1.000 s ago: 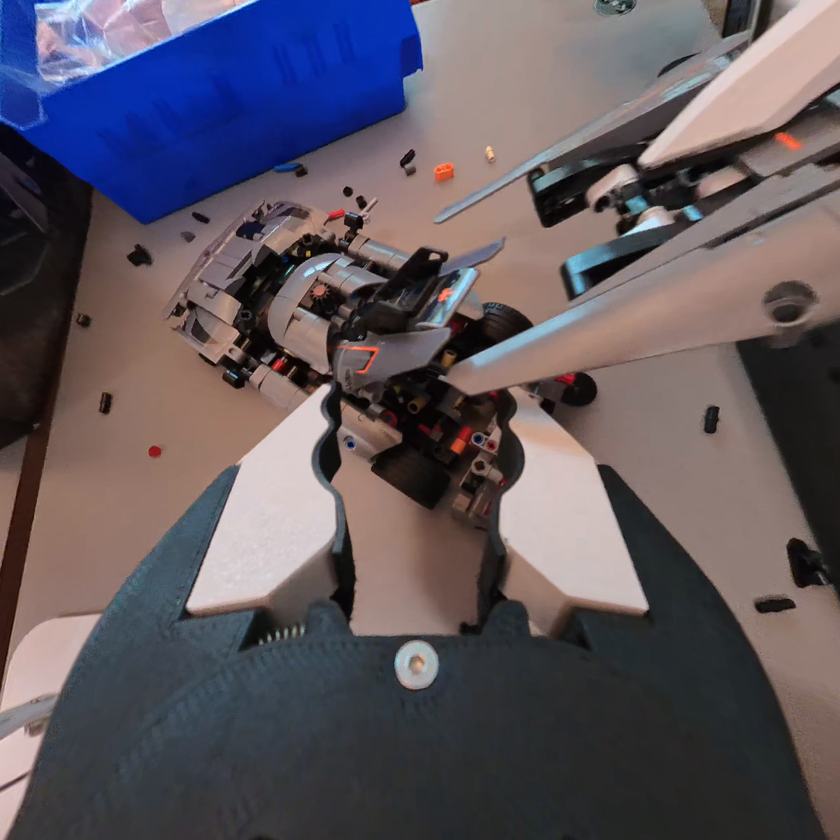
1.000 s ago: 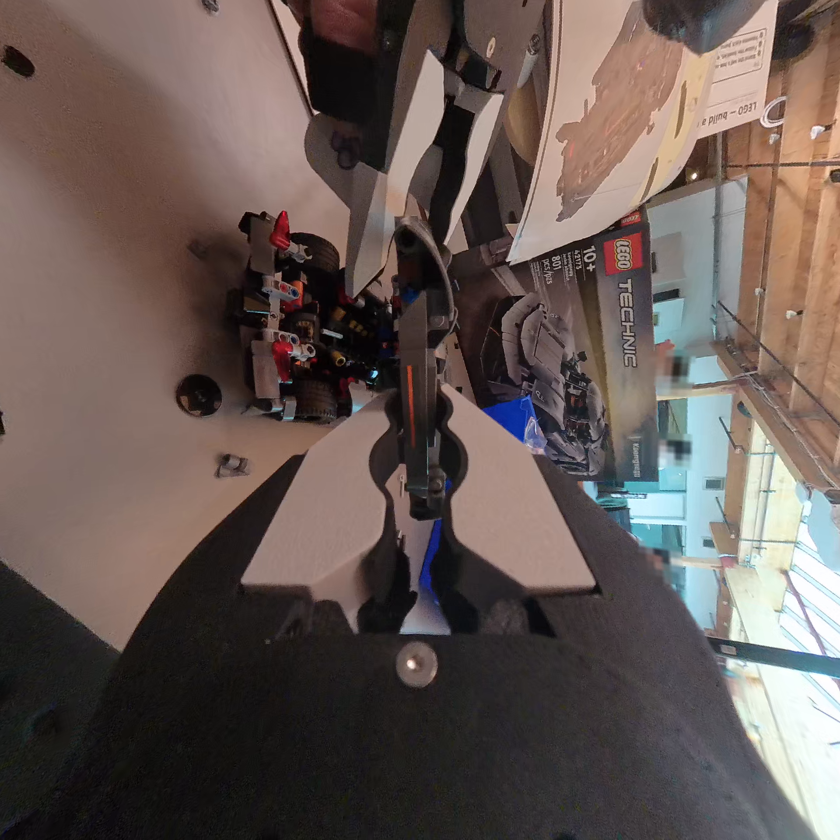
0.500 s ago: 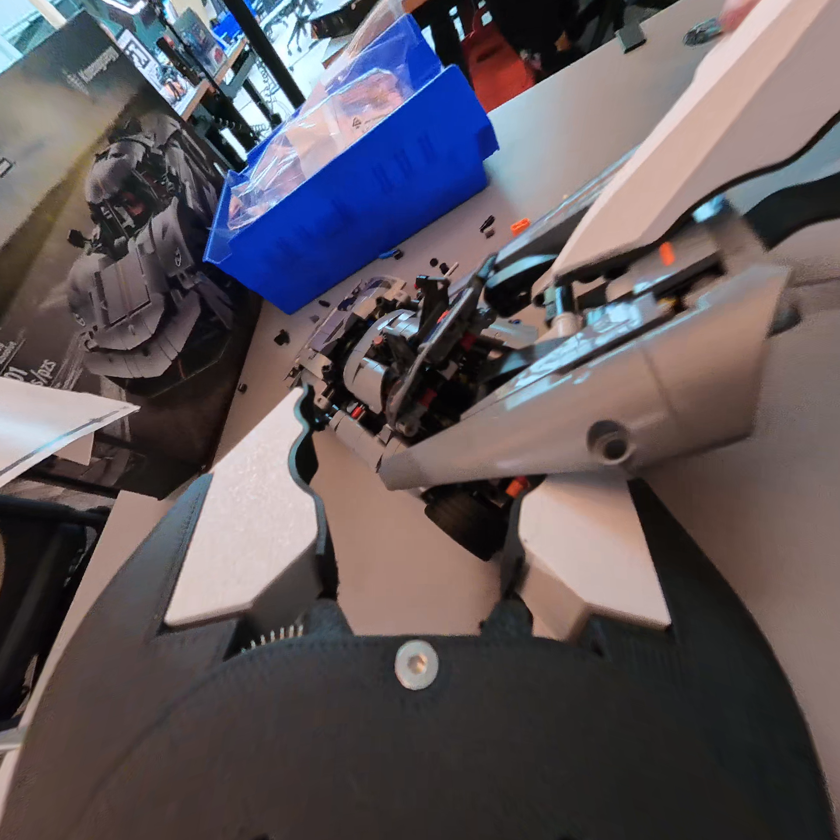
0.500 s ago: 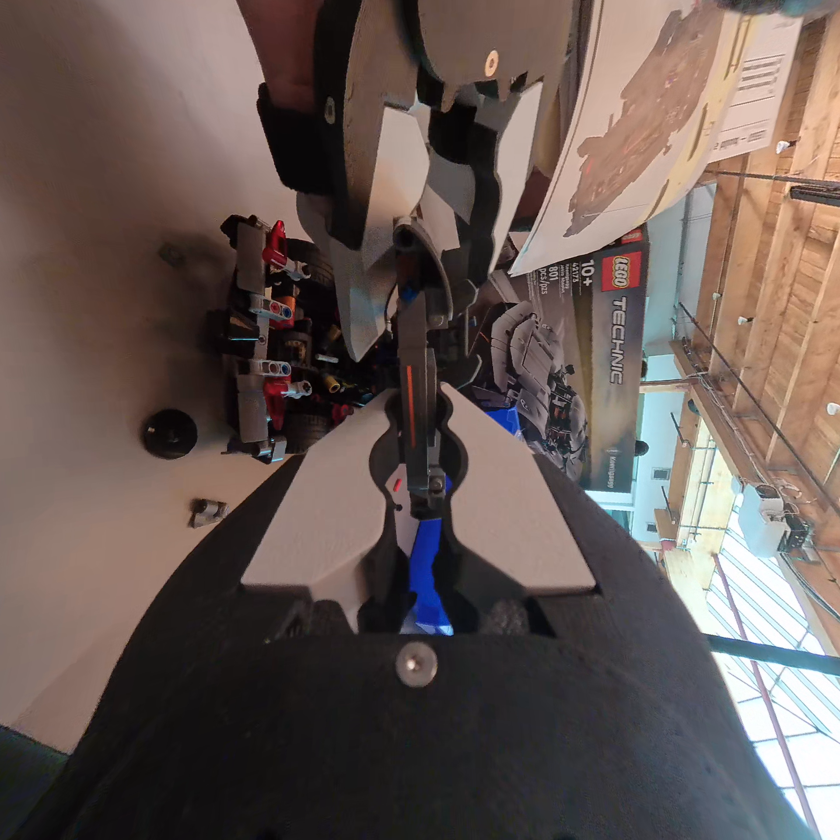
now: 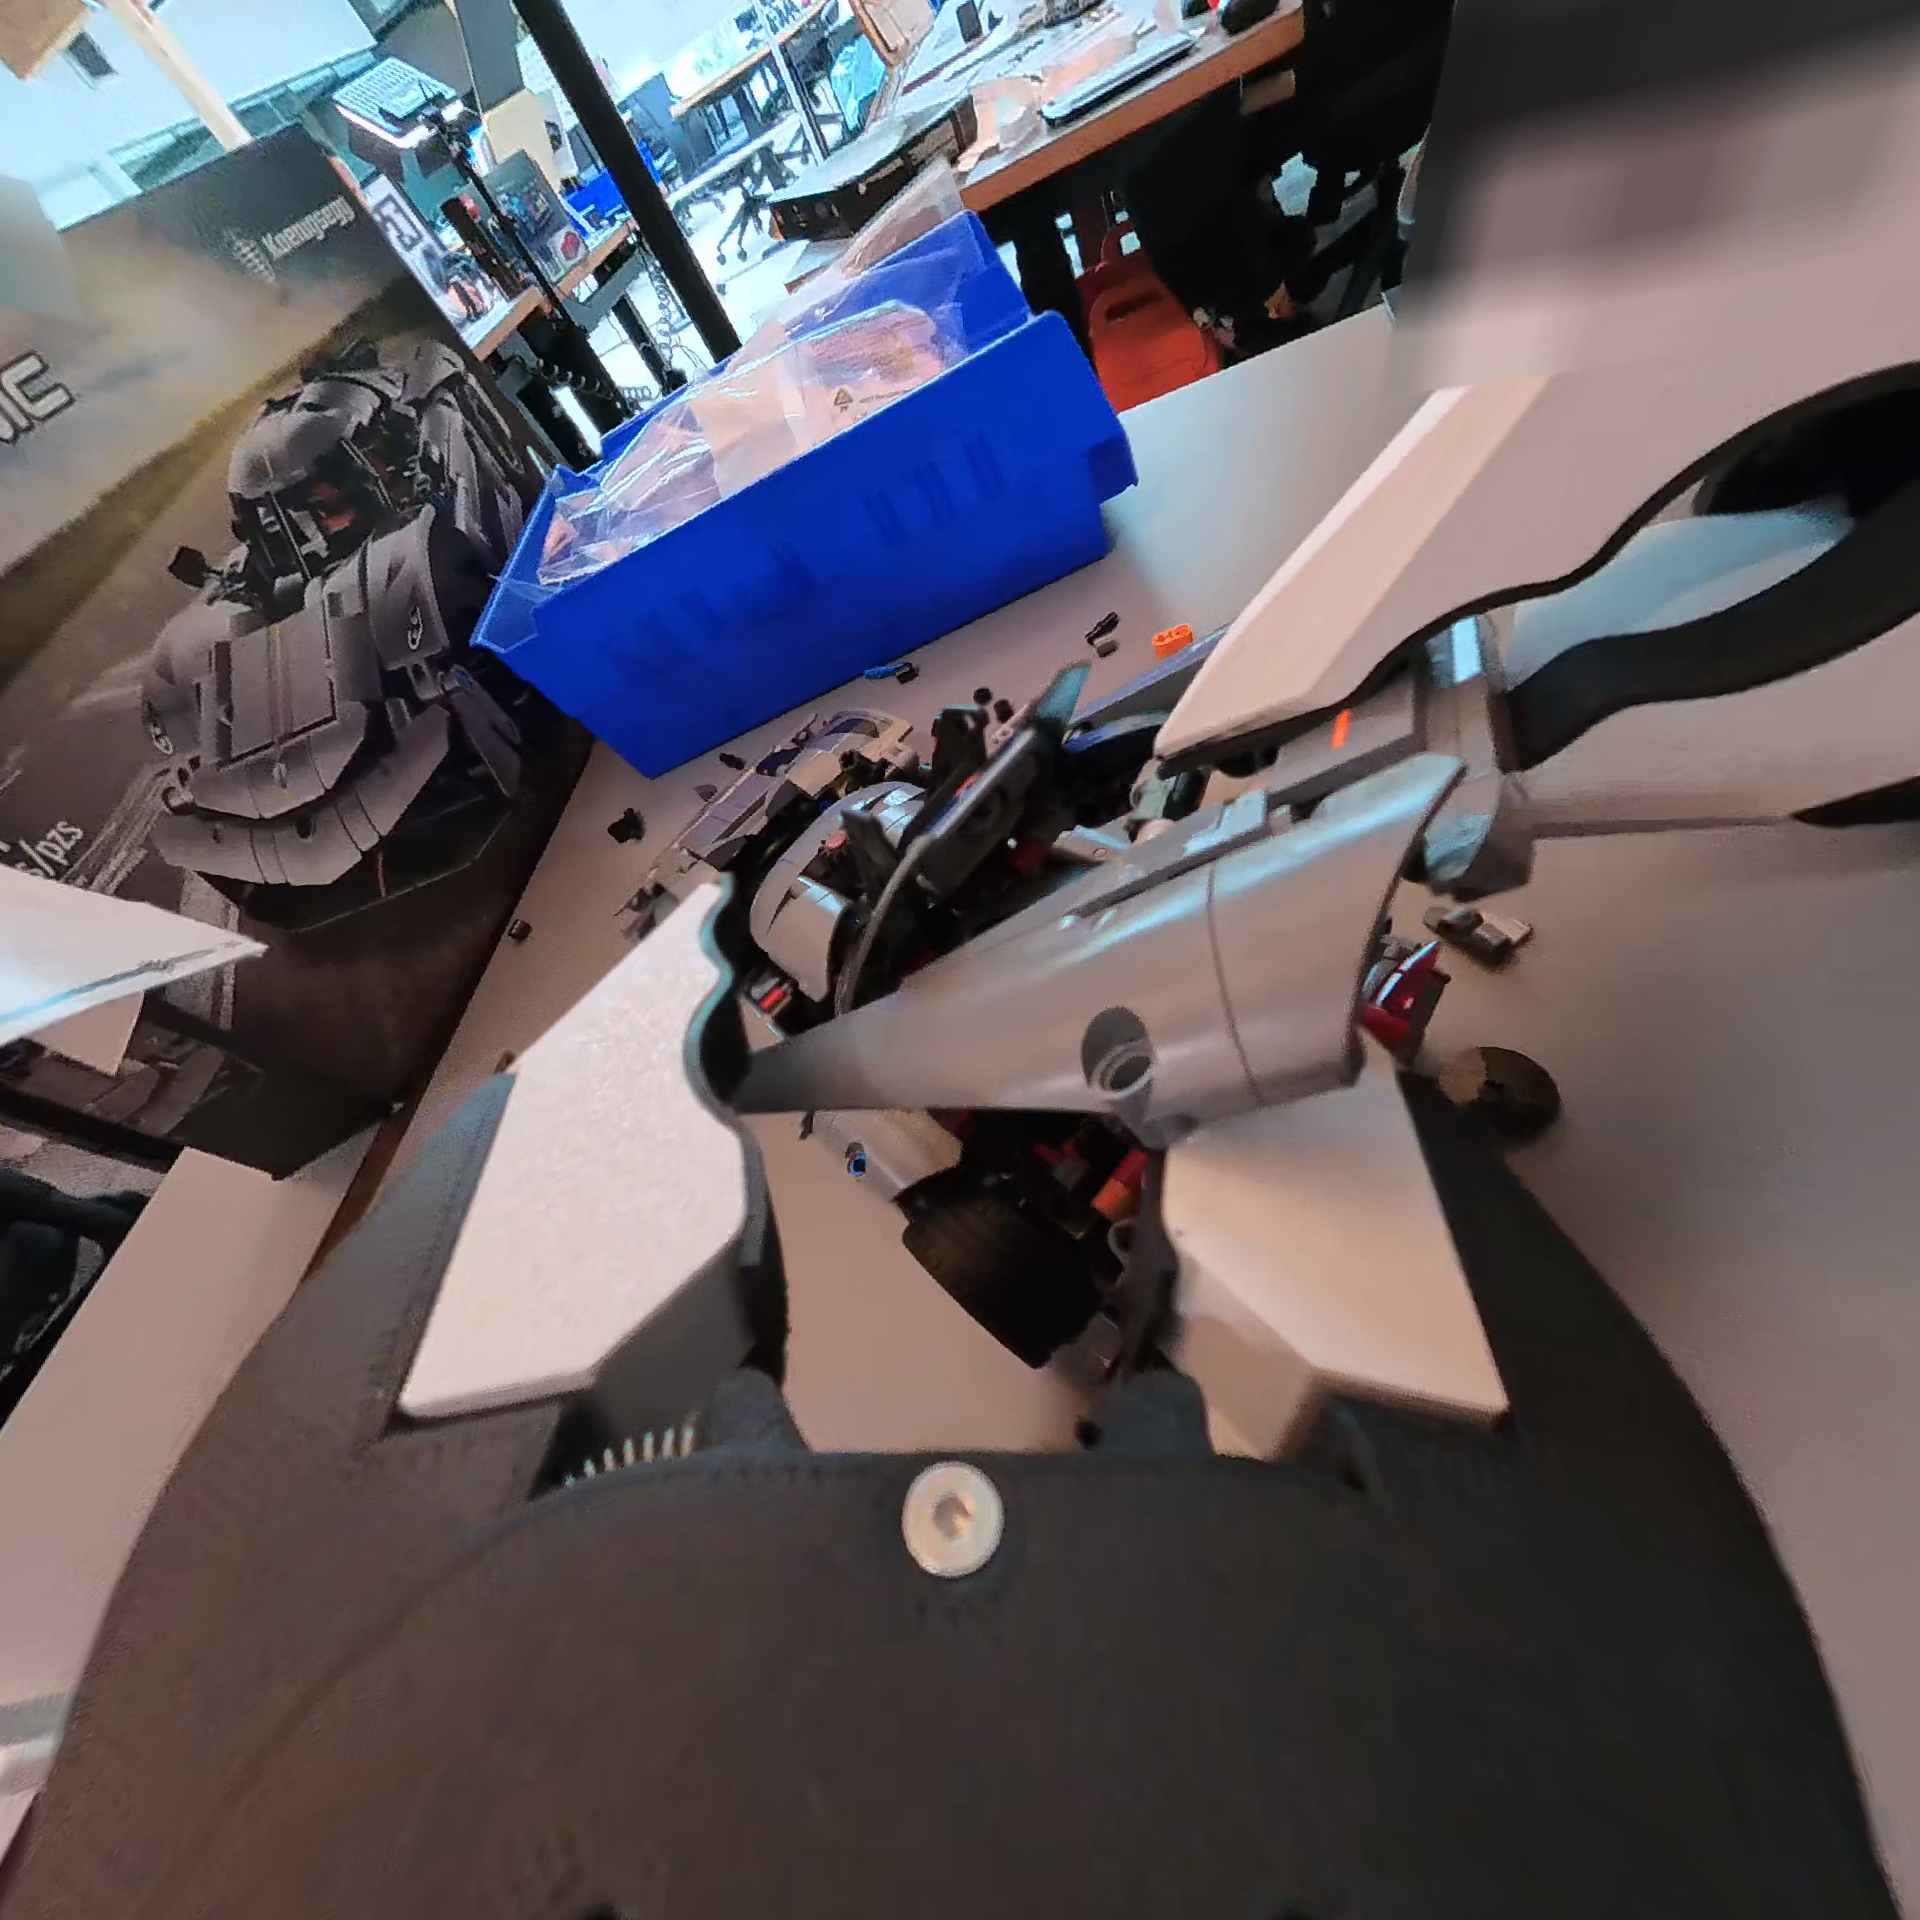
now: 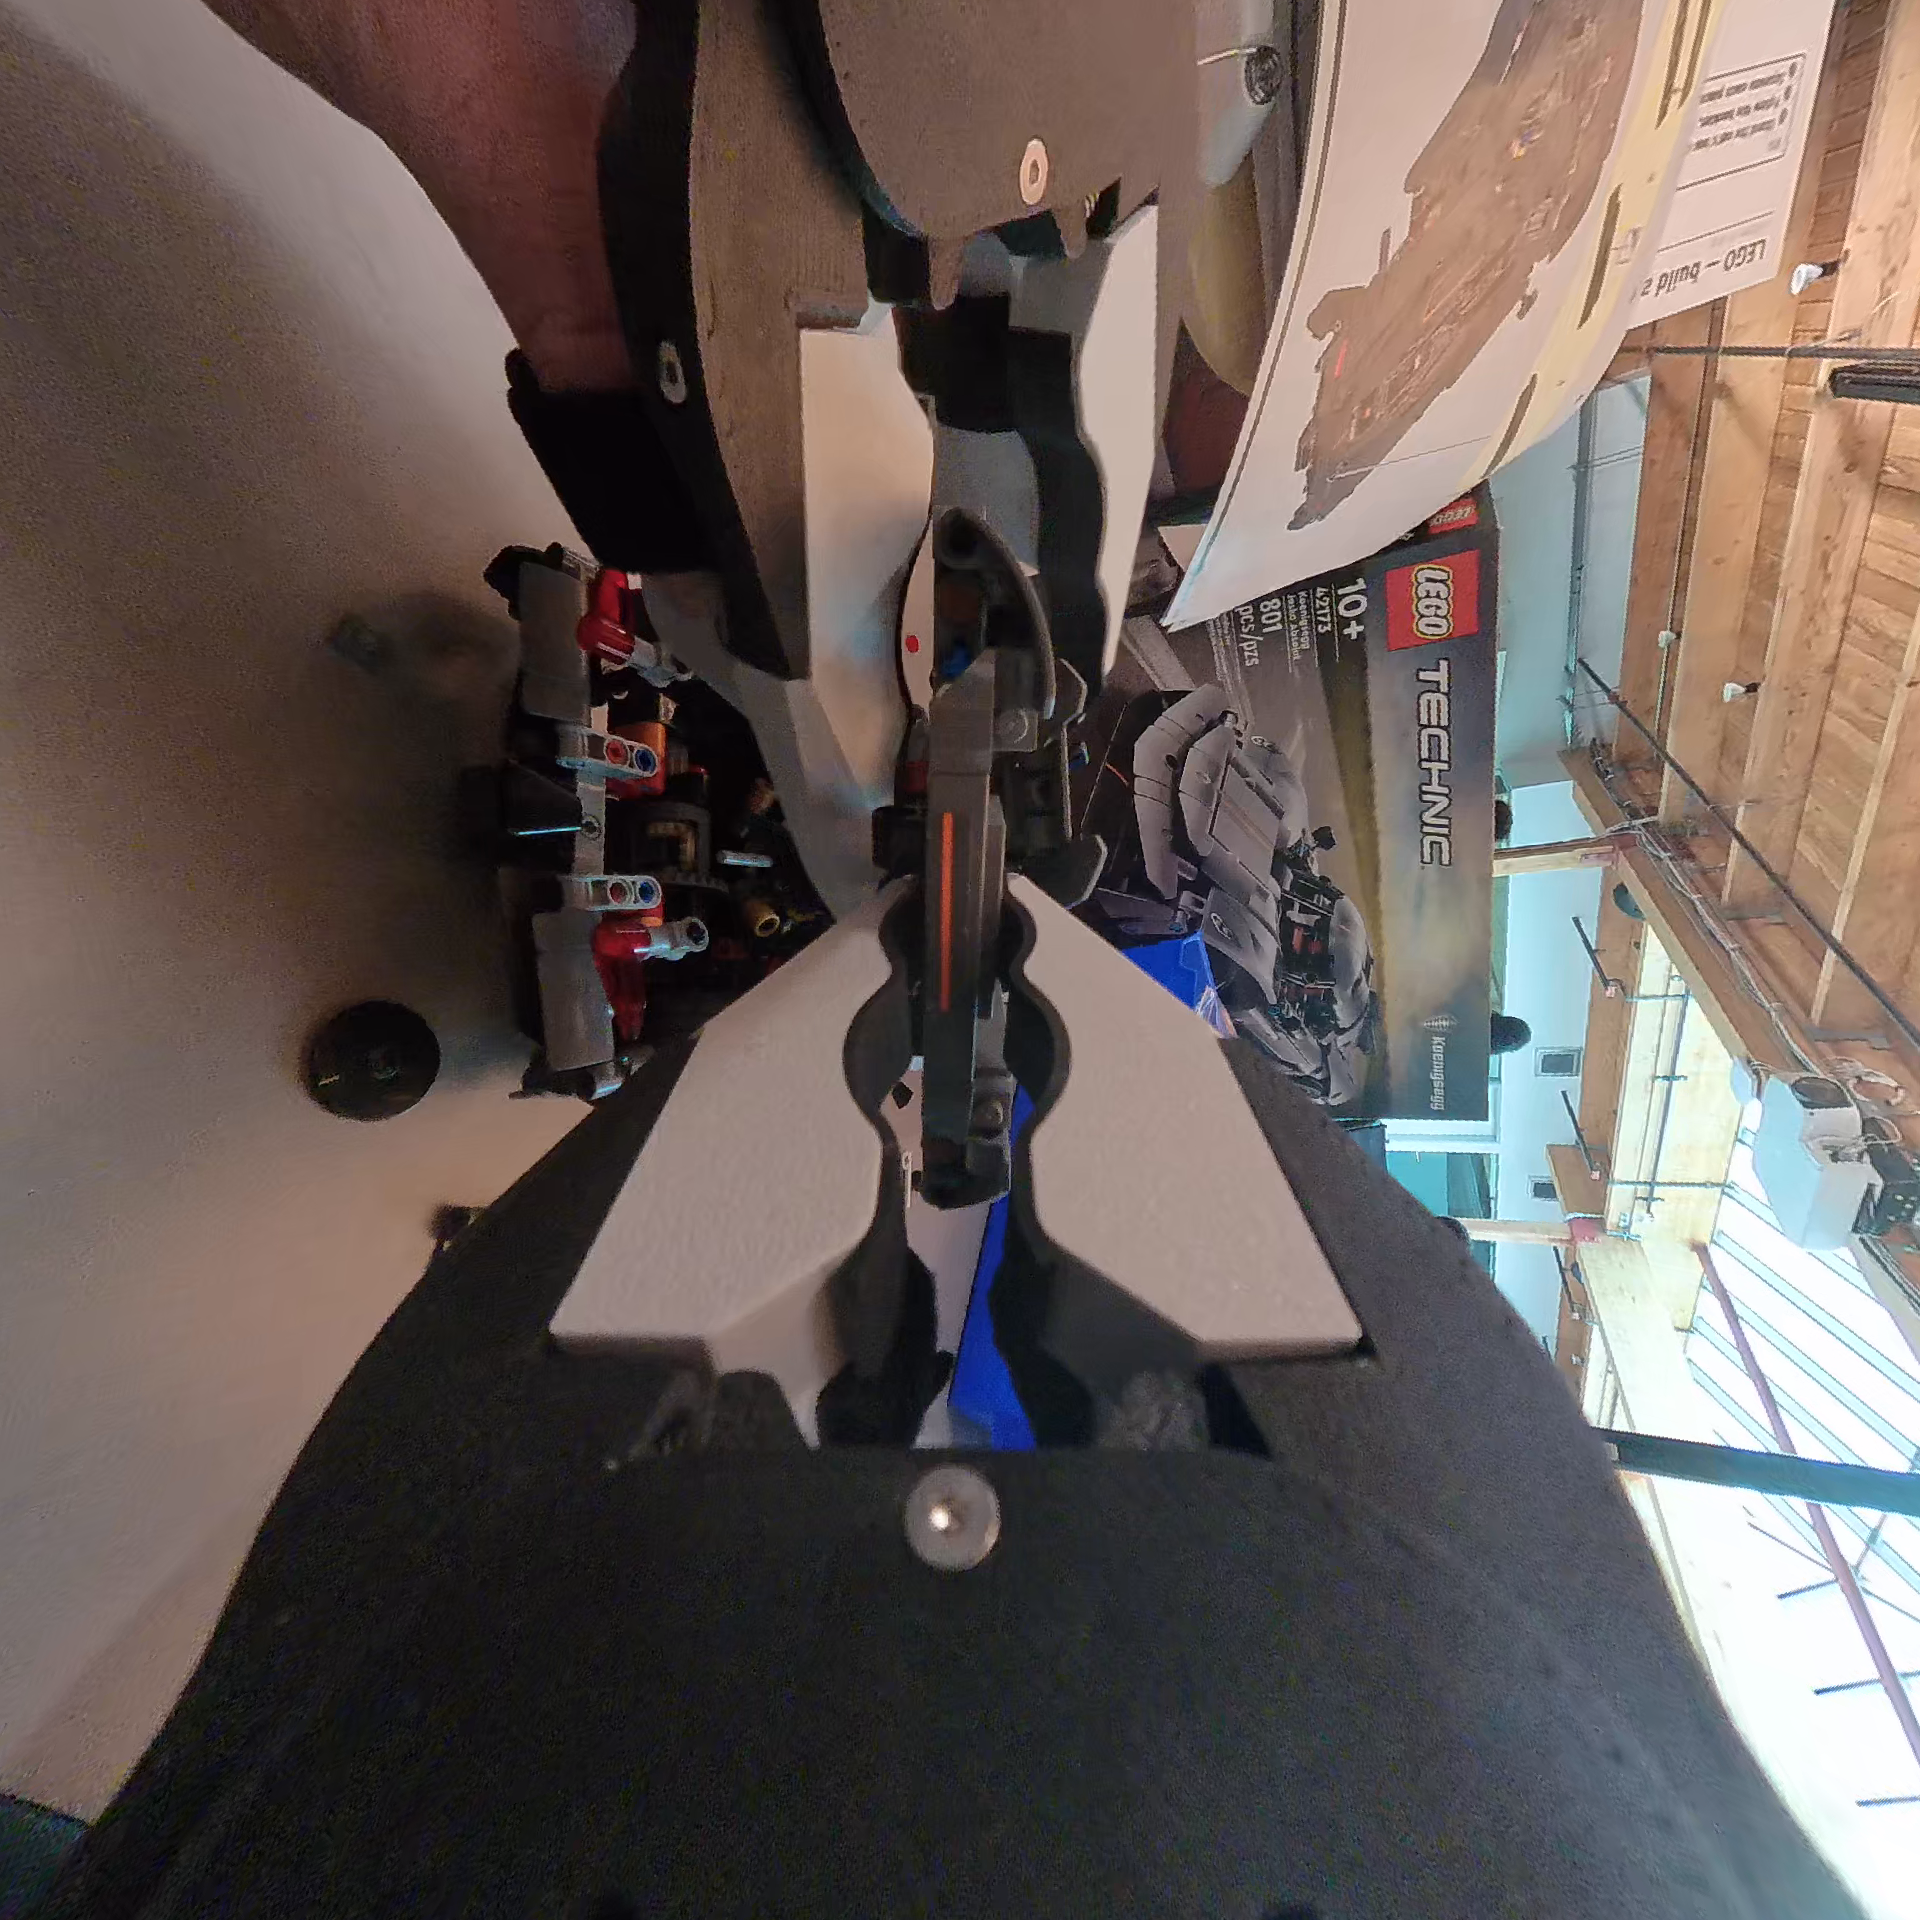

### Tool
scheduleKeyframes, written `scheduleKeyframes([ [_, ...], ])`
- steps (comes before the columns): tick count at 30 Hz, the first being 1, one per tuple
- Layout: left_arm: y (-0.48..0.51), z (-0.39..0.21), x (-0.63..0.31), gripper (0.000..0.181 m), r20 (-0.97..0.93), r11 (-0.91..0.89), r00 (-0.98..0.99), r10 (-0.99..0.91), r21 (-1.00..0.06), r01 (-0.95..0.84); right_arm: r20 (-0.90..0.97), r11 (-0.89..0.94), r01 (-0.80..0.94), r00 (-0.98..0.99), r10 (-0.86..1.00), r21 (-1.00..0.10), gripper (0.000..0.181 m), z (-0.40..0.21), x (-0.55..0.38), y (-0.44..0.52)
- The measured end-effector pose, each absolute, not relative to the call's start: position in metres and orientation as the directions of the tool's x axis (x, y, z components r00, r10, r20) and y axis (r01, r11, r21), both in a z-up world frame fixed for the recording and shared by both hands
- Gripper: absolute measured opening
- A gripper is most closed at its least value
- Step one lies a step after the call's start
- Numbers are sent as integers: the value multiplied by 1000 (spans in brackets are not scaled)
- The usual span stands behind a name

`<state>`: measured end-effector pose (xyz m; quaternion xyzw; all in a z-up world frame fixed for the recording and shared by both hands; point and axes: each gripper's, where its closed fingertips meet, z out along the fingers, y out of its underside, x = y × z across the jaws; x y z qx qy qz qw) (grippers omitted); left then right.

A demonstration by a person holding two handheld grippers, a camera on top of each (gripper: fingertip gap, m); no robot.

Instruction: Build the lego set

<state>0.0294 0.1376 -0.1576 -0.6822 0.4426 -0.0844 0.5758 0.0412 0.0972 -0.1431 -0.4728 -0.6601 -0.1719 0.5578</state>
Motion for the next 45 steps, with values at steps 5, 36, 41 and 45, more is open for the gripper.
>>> scheduleKeyframes([
  [5,141,-160,25,59,-391,46,610,-689,-864,-502,899,498,814,64,433,-297,9,-144,40,97],
  [36,143,-162,28,38,-549,133,592,-589,-789,-599,875,477,819,61,480,-319,11,-146,34,103],
  [41,144,-163,26,38,-556,131,599,-576,-786,-604,871,482,806,83,484,-344,16,-142,34,103],
  [45,144,-162,26,37,-564,137,602,-566,-784,-606,860,482,789,111,498,-381,23,-138,36,104],
])
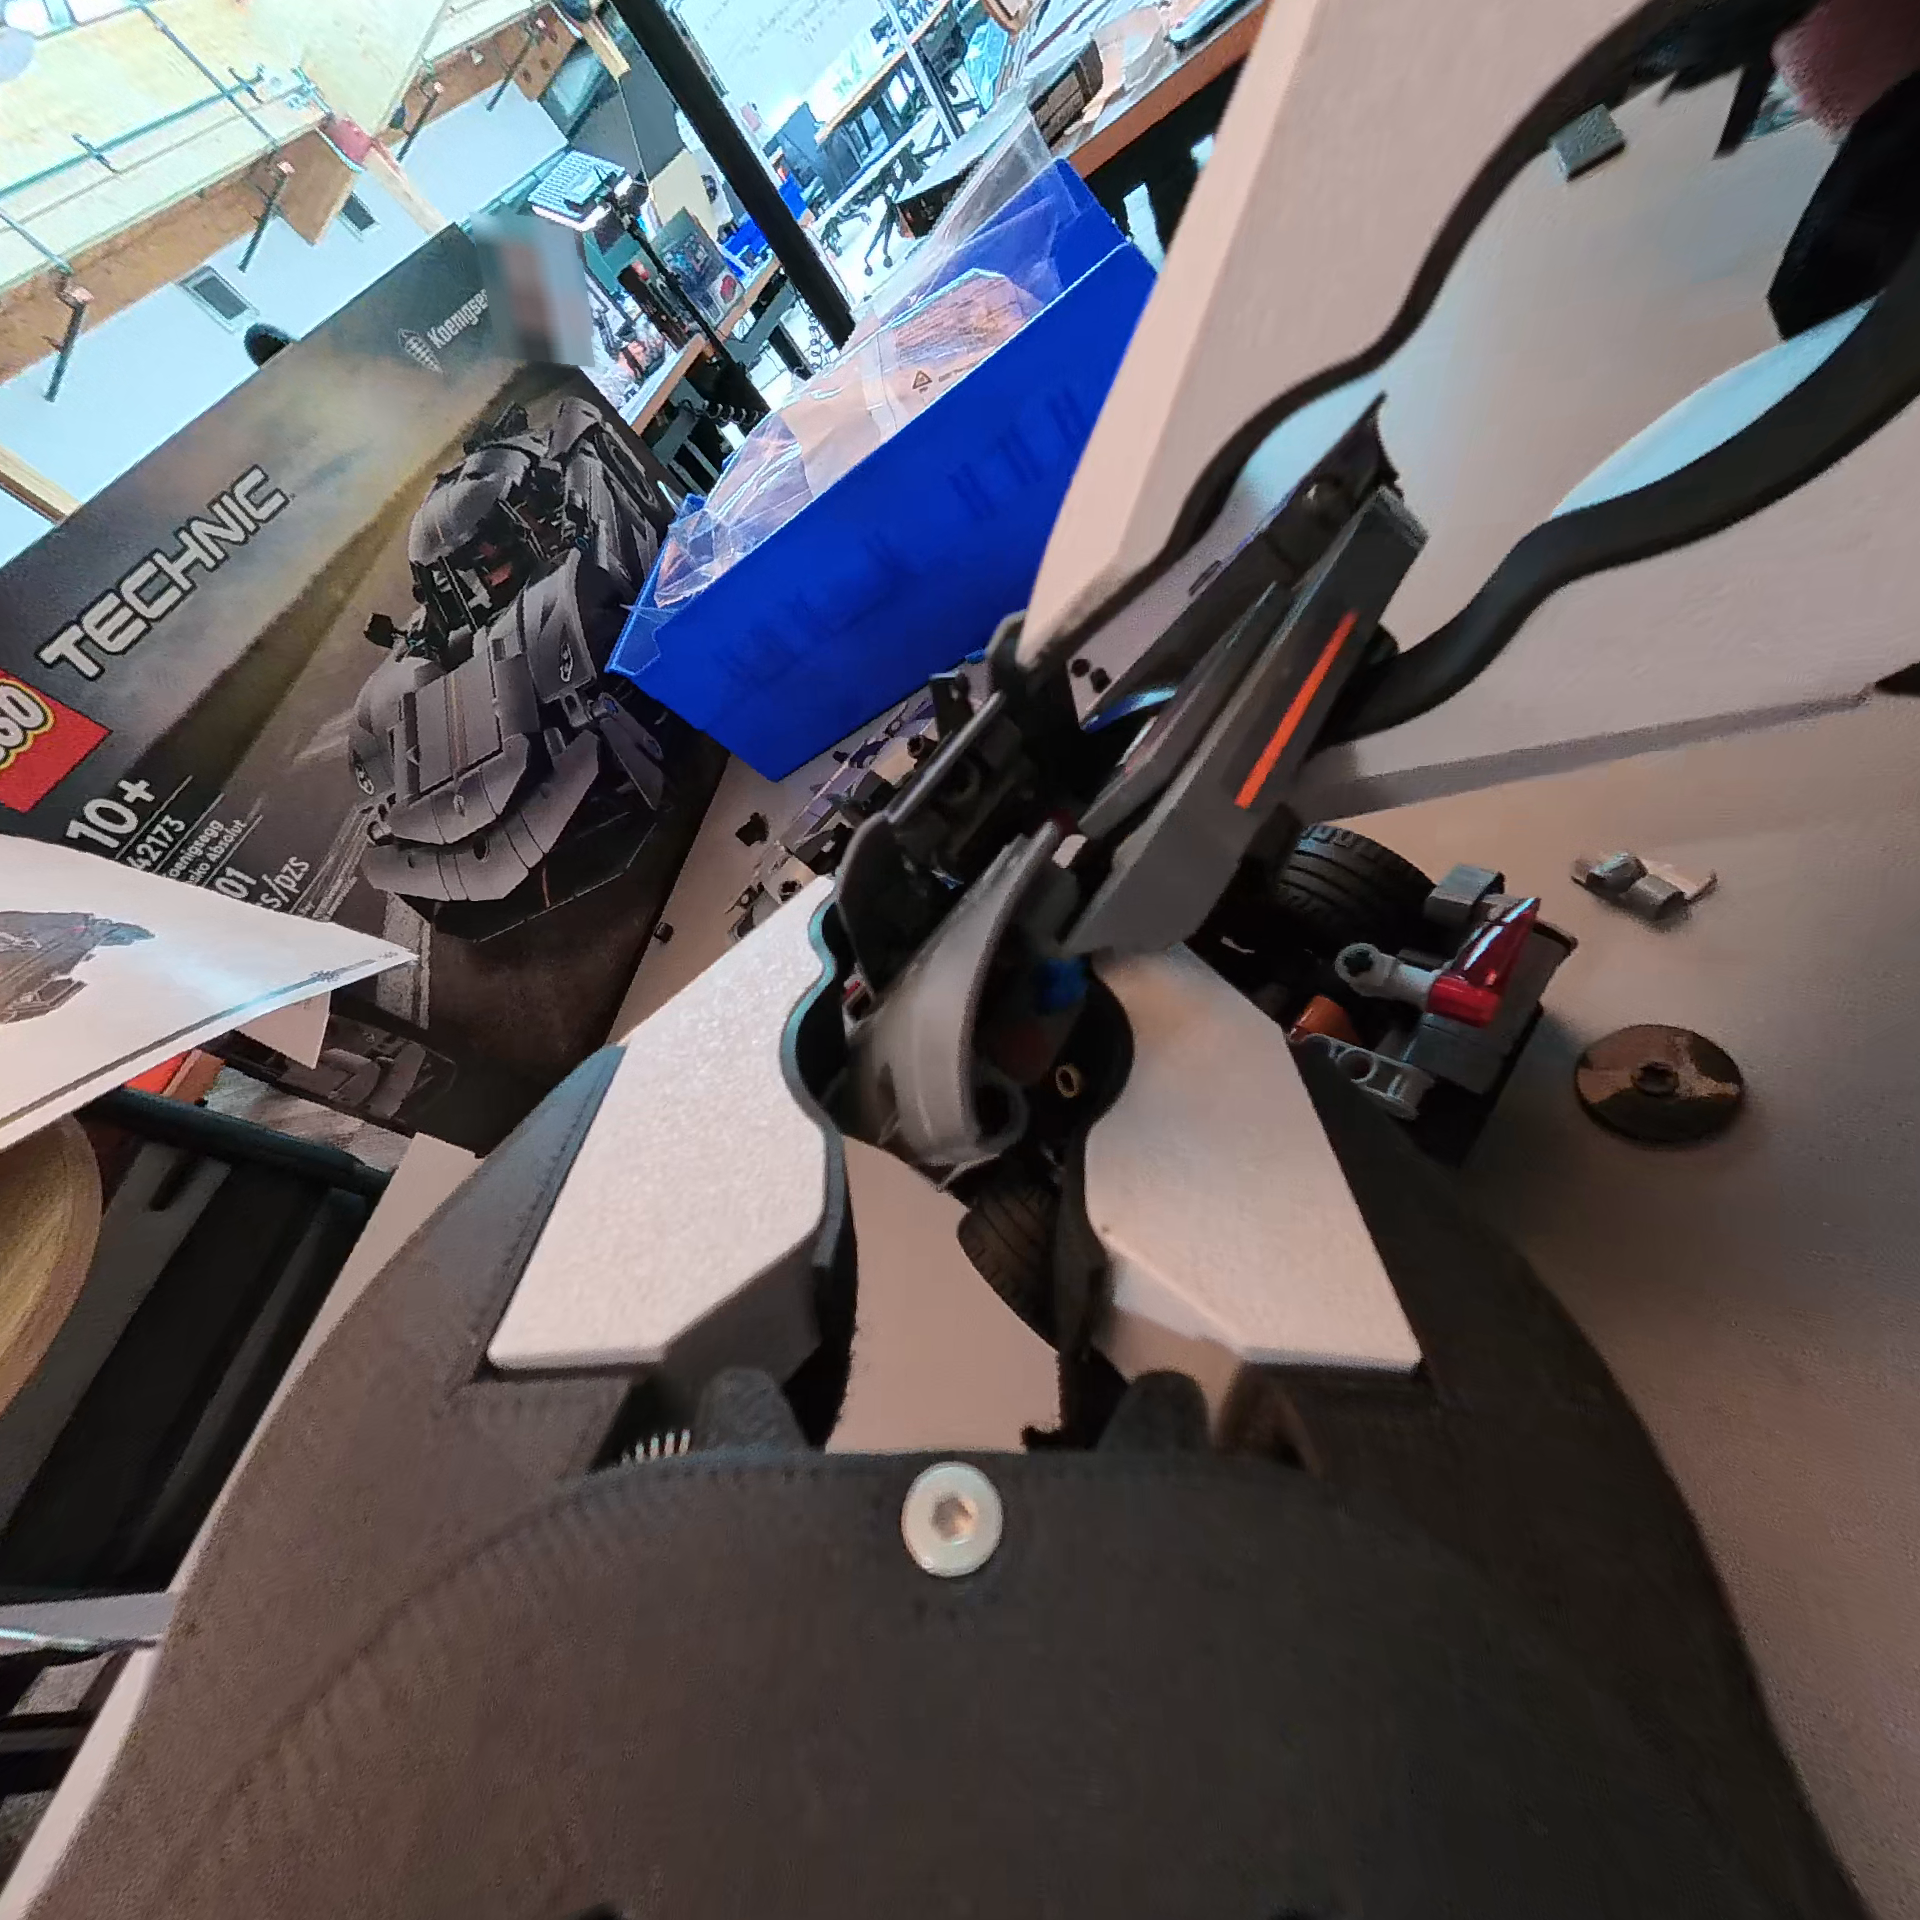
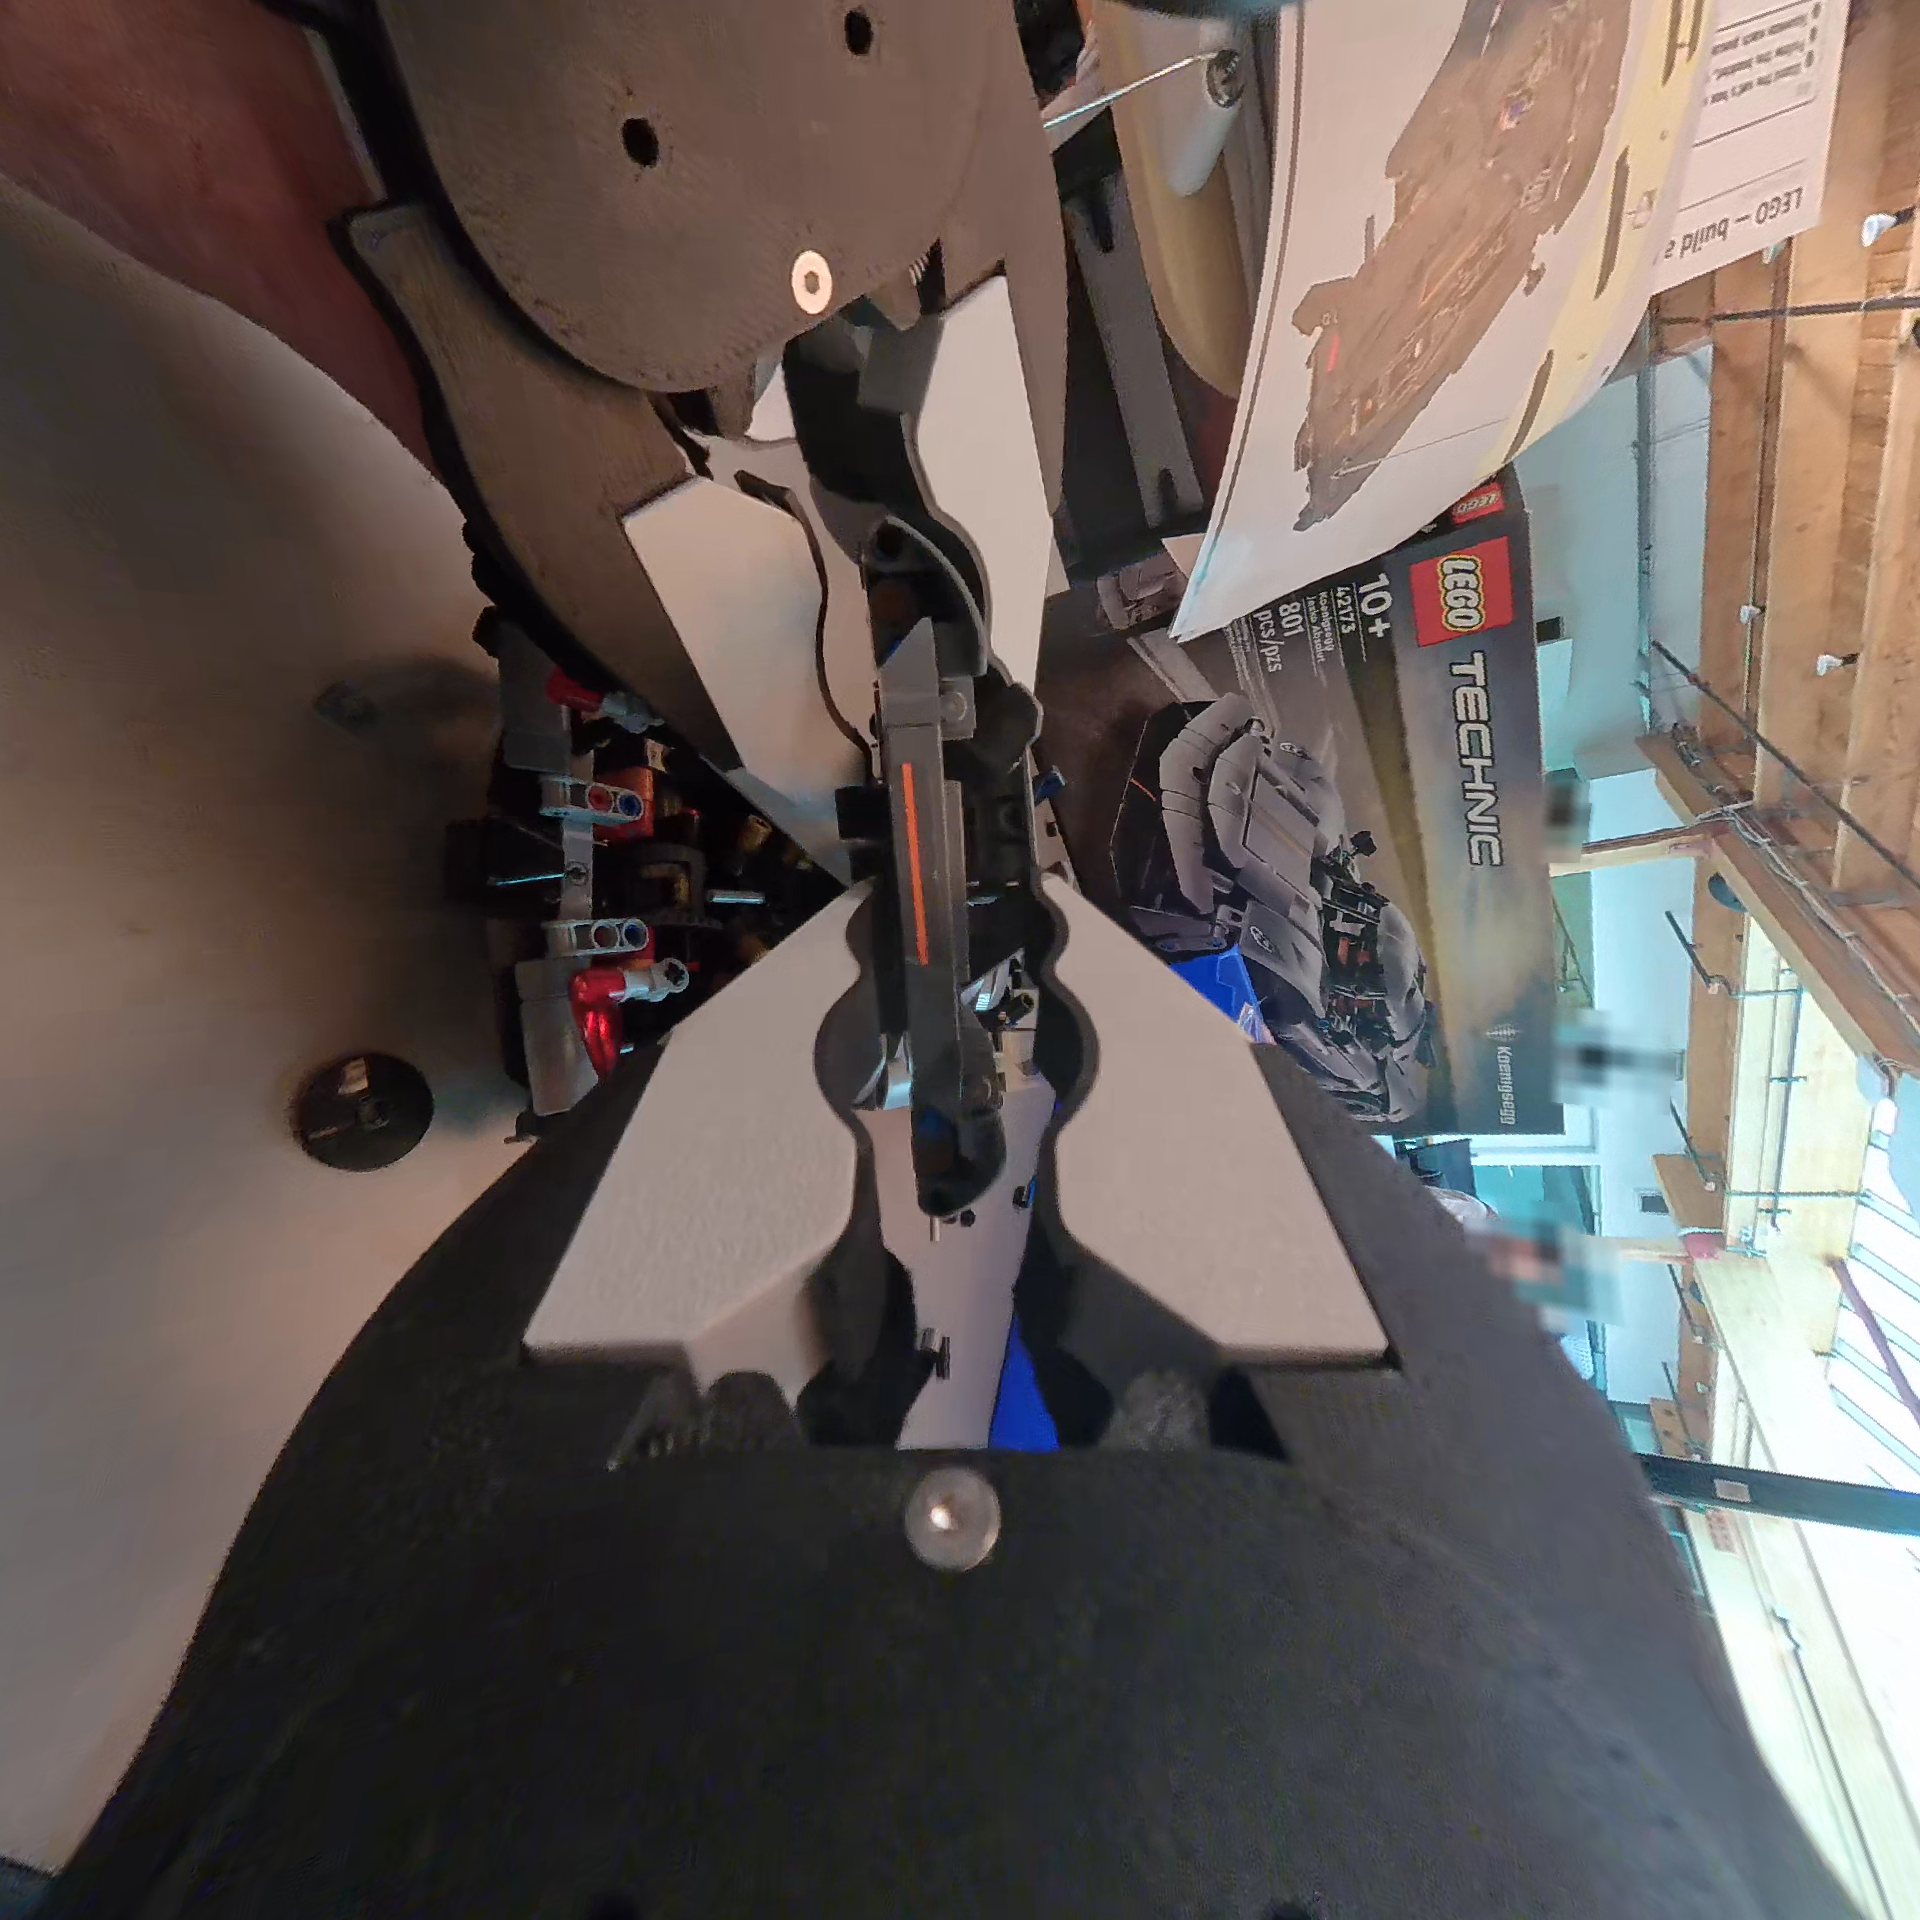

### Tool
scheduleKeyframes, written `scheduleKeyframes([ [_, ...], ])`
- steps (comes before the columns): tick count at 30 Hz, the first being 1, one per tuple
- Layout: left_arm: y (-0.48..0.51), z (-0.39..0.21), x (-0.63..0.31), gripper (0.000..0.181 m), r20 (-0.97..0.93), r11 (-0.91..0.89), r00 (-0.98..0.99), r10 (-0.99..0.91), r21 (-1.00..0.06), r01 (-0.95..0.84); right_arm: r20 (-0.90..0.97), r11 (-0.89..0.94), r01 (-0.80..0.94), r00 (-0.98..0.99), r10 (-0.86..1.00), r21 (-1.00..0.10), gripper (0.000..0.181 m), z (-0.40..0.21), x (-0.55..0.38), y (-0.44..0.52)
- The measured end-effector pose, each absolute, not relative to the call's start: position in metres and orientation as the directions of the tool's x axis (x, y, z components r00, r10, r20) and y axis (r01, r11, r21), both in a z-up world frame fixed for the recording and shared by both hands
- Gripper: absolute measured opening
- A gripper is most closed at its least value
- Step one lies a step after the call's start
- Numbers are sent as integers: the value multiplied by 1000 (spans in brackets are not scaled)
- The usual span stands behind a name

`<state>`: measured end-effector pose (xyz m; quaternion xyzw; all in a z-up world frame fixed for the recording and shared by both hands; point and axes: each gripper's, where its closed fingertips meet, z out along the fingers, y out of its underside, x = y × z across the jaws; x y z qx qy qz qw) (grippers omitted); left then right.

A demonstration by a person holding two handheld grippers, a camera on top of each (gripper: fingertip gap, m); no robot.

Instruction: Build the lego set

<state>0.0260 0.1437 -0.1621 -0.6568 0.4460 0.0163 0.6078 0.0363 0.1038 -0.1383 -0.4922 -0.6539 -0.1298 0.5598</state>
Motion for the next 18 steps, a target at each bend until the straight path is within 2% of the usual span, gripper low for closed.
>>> scheduleKeyframes([
  [6,143,-162,26,37,-573,148,598,-561,-780,-608,818,480,731,186,544,-485,34,-129,44,101],
  [12,143,-161,28,39,-579,150,596,-557,-775,-613,757,491,650,209,619,-580,32,-128,50,96],
  [18,145,-163,26,38,-590,151,592,-549,-767,-624,745,531,613,147,651,-585,33,-129,56,89],
])
